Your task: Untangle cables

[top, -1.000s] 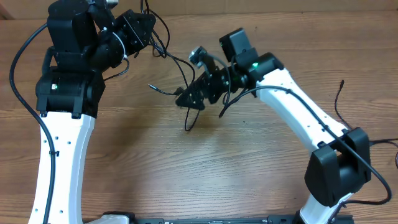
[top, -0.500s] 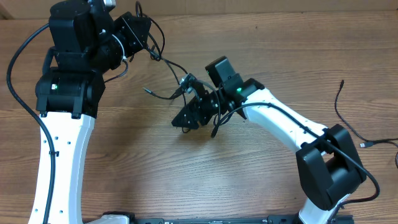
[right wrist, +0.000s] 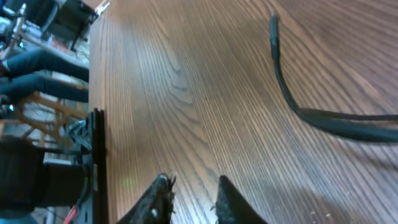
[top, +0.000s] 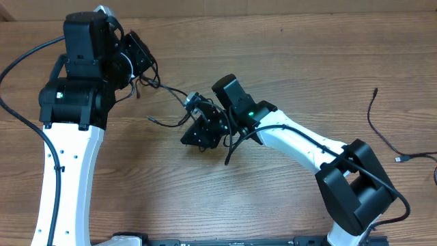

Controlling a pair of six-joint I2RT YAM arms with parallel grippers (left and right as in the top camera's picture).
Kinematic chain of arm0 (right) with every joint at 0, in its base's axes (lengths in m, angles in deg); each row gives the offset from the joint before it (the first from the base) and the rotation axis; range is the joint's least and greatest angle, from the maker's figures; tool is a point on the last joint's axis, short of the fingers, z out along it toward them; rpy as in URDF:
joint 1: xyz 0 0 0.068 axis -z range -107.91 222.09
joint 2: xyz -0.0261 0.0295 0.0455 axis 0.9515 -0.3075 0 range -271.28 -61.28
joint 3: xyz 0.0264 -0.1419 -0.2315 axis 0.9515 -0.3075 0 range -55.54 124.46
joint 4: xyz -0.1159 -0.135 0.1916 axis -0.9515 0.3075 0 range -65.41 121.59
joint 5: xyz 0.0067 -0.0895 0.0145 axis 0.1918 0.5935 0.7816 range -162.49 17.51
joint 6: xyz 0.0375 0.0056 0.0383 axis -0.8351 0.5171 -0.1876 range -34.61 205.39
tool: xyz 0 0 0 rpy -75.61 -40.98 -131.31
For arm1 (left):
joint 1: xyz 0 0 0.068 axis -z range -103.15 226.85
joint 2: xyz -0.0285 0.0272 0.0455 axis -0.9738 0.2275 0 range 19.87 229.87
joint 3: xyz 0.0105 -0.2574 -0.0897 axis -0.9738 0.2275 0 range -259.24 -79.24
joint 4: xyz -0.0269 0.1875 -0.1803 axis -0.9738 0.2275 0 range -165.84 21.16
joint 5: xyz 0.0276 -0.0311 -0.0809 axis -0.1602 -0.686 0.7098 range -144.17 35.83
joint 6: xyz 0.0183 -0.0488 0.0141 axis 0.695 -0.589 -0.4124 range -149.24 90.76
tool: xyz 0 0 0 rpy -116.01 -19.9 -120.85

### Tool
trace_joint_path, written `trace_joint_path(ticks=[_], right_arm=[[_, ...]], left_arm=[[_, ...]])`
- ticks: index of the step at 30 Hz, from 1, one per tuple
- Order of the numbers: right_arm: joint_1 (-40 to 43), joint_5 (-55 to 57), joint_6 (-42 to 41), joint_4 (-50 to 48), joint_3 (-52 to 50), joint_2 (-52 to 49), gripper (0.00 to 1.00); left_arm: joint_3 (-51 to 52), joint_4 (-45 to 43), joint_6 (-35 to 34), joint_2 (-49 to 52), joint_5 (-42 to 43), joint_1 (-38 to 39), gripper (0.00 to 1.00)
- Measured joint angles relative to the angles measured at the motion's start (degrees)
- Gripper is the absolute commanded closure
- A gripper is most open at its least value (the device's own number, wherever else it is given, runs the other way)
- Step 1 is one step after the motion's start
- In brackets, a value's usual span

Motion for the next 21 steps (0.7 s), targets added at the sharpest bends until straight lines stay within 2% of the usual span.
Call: trace_joint_path(ticks=[1,7,11,14,18,21], right_arm=[[-0.1,0.3,0.0,0.2,0.0,0.0,0.96],[0.1,1.2,-0.1,4.0,-0.4,0.0,0.96],[2.0,0.8,-3.0,4.0,-0.4,0.0,0.96],[7.8,-3.0,-5.9,4.0,1.0,0.0,0.96],[17.6,-10.6,-10.5,2.8,5.5,1.4,0.96],[24.3,-16.7,-13.8,-0.8,6.9,3.6,0.96]], left_arm=[[0.0,0.6,0.0,0.0,-1.1,0.0,0.96],[0.0,5.3,0.2,0.0,-8.9,0.0,0.96],[0.0,6.3,3.8,0.0,-9.3,0.0,0.96],[0.0,7.9,12.2,0.0,-6.8,0.0,0.96],[-0.1,17.0,28.3,0.0,-2.0,0.0,0.96],[-0.1,20.6,36.0,0.0,-1.2,0.0,0.96]])
